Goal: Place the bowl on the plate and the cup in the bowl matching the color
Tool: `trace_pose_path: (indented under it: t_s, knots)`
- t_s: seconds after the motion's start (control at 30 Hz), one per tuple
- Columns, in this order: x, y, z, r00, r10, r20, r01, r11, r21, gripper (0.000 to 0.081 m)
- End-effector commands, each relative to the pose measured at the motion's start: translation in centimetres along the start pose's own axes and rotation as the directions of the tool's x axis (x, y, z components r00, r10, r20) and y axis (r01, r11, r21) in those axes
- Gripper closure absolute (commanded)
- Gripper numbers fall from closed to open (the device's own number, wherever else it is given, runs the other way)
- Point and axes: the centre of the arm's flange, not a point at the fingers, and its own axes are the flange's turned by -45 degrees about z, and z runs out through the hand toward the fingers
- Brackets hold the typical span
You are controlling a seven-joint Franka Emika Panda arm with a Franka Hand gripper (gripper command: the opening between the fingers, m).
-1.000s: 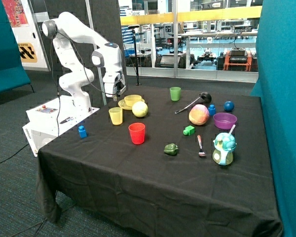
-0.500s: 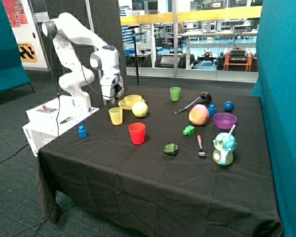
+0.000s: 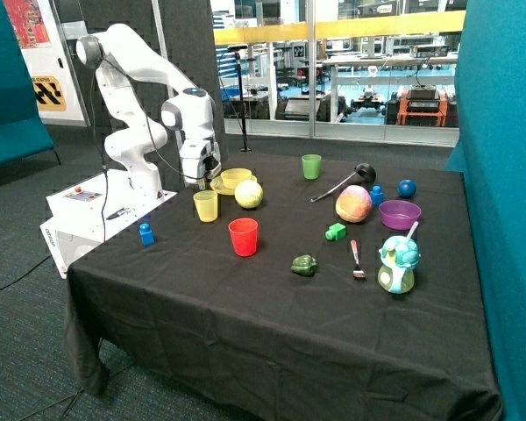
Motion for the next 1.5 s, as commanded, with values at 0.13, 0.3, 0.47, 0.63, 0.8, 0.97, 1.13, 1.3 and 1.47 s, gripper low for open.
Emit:
trace_pose_path:
  t_s: [0.13,0.3,0.47,0.63,0.8,0.97,1.13,1.3,1.47]
  knots:
    - [0.5,-0.5,1.3,1.000,-0.019,0.0000,0.019,1.000,0.0035,0.0398]
    - [0.7,-0.5,1.6,1.000,-0.018,0.0000,0.018,1.000,0.0035,0.0399]
    - [0.8,-0.5,2.1,1.000,-0.017,0.0000,0.017,1.000,0.0035,0.0399]
    - [0.9,-0.5,2.4,1.000,-0.019,0.0000,0.019,1.000,0.0035,0.0402]
    - [1.0,-0.4,2.6,1.000,-0.018,0.0000,0.018,1.000,0.0035,0.0411]
    - [1.1,-0.3,2.8,1.000,-0.018,0.0000,0.018,1.000,0.0035,0.0425]
    - [1.2,-0.3,3.0,1.000,-0.018,0.0000,0.018,1.000,0.0035,0.0443]
    - [1.3,-0.4,3.2,1.000,-0.016,0.0000,0.016,1.000,0.0035,0.0464]
    - [1.3,-0.5,3.4,1.000,0.000,0.0000,0.000,1.000,0.0035,0.0762]
